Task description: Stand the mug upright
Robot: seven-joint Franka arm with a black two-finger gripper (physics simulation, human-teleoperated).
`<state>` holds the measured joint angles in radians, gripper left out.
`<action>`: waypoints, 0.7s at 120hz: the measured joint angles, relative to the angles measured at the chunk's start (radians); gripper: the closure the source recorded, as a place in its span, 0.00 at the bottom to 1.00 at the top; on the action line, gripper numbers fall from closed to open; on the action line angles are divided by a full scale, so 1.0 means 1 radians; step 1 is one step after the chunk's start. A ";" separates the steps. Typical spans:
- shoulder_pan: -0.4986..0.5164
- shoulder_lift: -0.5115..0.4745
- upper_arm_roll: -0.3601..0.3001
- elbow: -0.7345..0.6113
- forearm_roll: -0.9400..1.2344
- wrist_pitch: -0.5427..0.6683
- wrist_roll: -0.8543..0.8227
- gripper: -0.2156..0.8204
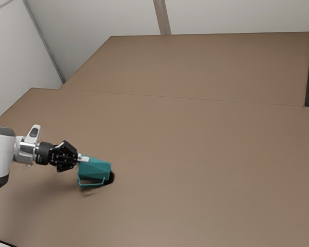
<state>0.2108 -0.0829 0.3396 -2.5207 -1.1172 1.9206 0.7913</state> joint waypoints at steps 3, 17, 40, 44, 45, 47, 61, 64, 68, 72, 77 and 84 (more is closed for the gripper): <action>0.001 -0.005 -0.007 0.006 0.000 0.001 -0.003 0.95; 0.004 -0.033 -0.053 0.047 0.011 0.008 -0.020 0.96; 0.001 -0.074 -0.146 0.329 0.355 -0.003 -0.112 0.97; 0.001 -0.075 -0.160 0.357 0.427 -0.005 -0.131 0.97; 0.001 -0.075 -0.163 0.363 0.445 -0.006 -0.136 0.97; 0.001 -0.075 -0.170 0.378 0.483 -0.006 -0.146 0.97; 0.002 -0.071 -0.222 0.430 0.730 -0.011 -0.222 0.97; 0.001 -0.069 -0.234 0.433 0.779 -0.008 -0.239 0.97; 0.000 -0.065 -0.246 0.434 0.840 -0.003 -0.263 0.97; 0.001 -0.059 -0.259 0.434 0.899 0.001 -0.288 0.97; -0.001 -0.054 -0.272 0.432 0.958 0.007 -0.322 0.97; 0.000 -0.049 -0.291 0.418 1.021 0.020 -0.374 0.97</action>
<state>0.2112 -0.1315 0.0488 -2.1027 -0.0959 1.9405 0.4176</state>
